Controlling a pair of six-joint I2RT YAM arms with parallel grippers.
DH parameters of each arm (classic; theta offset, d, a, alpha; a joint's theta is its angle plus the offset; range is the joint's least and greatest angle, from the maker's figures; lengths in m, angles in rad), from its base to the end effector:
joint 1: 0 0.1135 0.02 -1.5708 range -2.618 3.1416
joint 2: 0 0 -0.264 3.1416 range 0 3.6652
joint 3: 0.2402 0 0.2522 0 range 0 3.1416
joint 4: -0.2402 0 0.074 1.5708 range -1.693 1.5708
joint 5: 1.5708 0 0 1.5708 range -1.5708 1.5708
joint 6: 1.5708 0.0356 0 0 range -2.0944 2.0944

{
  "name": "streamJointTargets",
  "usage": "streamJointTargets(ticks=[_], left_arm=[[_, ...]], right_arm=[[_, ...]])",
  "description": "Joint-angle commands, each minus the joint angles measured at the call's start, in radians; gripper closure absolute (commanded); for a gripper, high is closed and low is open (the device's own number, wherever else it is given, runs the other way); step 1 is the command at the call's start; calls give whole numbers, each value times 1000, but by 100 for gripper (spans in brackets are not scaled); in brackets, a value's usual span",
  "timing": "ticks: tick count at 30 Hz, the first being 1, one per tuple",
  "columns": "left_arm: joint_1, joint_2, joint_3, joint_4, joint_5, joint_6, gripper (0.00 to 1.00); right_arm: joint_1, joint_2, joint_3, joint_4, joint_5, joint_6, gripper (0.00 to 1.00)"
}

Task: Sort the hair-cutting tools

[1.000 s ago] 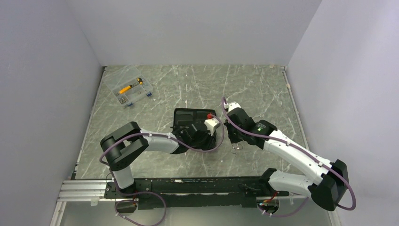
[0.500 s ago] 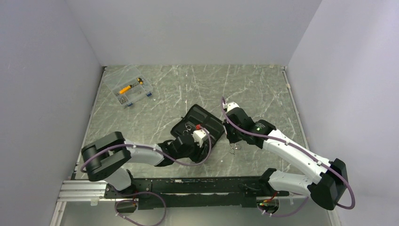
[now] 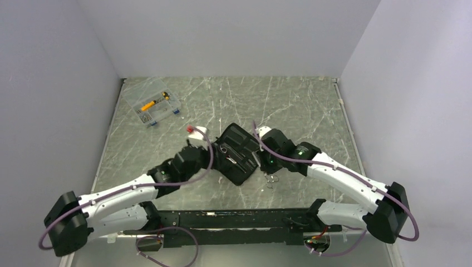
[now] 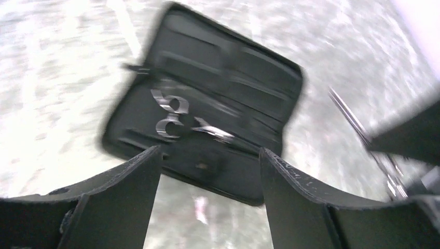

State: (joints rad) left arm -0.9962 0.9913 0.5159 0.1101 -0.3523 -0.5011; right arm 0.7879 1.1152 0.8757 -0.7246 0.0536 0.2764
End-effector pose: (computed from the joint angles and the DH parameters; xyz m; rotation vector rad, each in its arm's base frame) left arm 0.1304 -0.1788 0.2373 0.2469 1.9544 -0.6609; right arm 0.1555 0.1535 0.2607 -0.6294 2.4924 0.3489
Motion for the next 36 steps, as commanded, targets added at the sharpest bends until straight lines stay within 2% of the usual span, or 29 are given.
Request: streamJointTargets(ticks=[1, 3, 5, 9, 14, 26, 31, 36], left_arm=[[270, 10, 22, -212, 46, -159, 27], [353, 40, 3, -185, 99, -185, 29], [383, 69, -17, -127, 122, -207, 29], [389, 122, -58, 31, 148, -236, 30], [389, 132, -114, 110, 133, -258, 30], [402, -85, -298, 87, 41, -380, 29], [415, -149, -343, 95, 28, -386, 28], [425, -130, -348, 112, 50, -383, 28]], right_arm=[[113, 85, 79, 12, -75, -41, 100], [153, 142, 103, -16, -83, -54, 100], [167, 197, 120, -41, -107, -60, 100], [188, 290, 158, -96, -129, -73, 100], [203, 374, 215, -134, -169, -103, 100], [207, 626, 404, -199, -177, -185, 100], [206, 656, 410, -195, -172, -181, 100], [196, 670, 404, -188, -163, -184, 100]])
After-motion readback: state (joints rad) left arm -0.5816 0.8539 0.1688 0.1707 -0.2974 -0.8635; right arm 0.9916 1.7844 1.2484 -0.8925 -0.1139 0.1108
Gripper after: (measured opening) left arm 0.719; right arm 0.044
